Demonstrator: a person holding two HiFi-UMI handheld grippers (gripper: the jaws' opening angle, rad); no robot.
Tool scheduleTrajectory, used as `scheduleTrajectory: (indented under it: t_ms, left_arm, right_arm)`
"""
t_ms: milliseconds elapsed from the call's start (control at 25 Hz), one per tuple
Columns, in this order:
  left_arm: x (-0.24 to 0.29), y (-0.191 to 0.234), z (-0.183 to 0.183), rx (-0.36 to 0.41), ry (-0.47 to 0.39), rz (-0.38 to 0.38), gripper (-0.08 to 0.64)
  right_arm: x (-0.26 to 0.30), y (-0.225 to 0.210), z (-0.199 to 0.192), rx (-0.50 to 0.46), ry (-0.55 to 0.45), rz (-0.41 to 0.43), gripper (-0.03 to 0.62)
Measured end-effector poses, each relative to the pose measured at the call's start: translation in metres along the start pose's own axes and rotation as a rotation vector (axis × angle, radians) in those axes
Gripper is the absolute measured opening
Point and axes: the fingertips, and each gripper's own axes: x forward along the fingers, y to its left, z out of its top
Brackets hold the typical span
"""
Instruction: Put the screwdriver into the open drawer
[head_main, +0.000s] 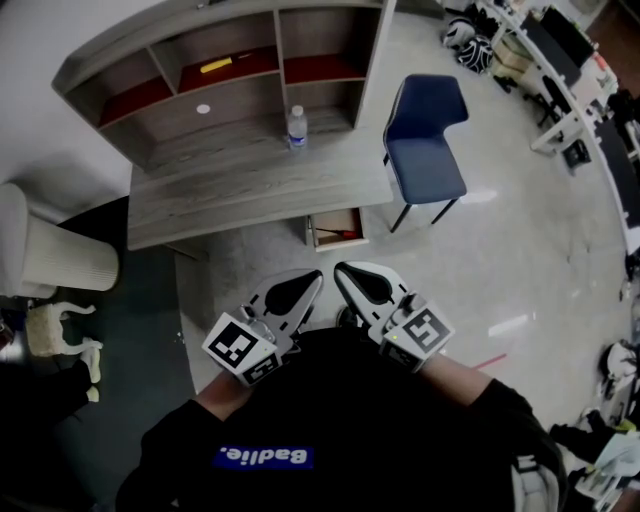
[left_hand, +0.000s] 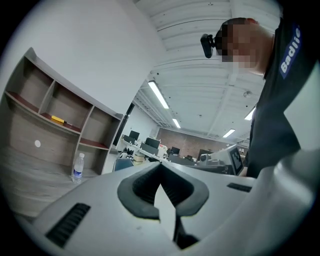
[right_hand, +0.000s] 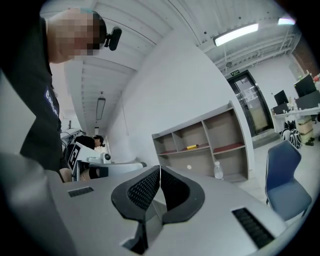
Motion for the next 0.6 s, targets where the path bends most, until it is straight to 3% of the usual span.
scheduleTrajectory:
  t_ms: [600]
  left_arm:
    - [0.0016, -0.0056, -0.0009, 0.014, -0.004, 0.006, 0.002]
  right_arm:
    - [-0.0022, 0.0004, 0.0061, -0.003, -0.022, 0.031, 0.028]
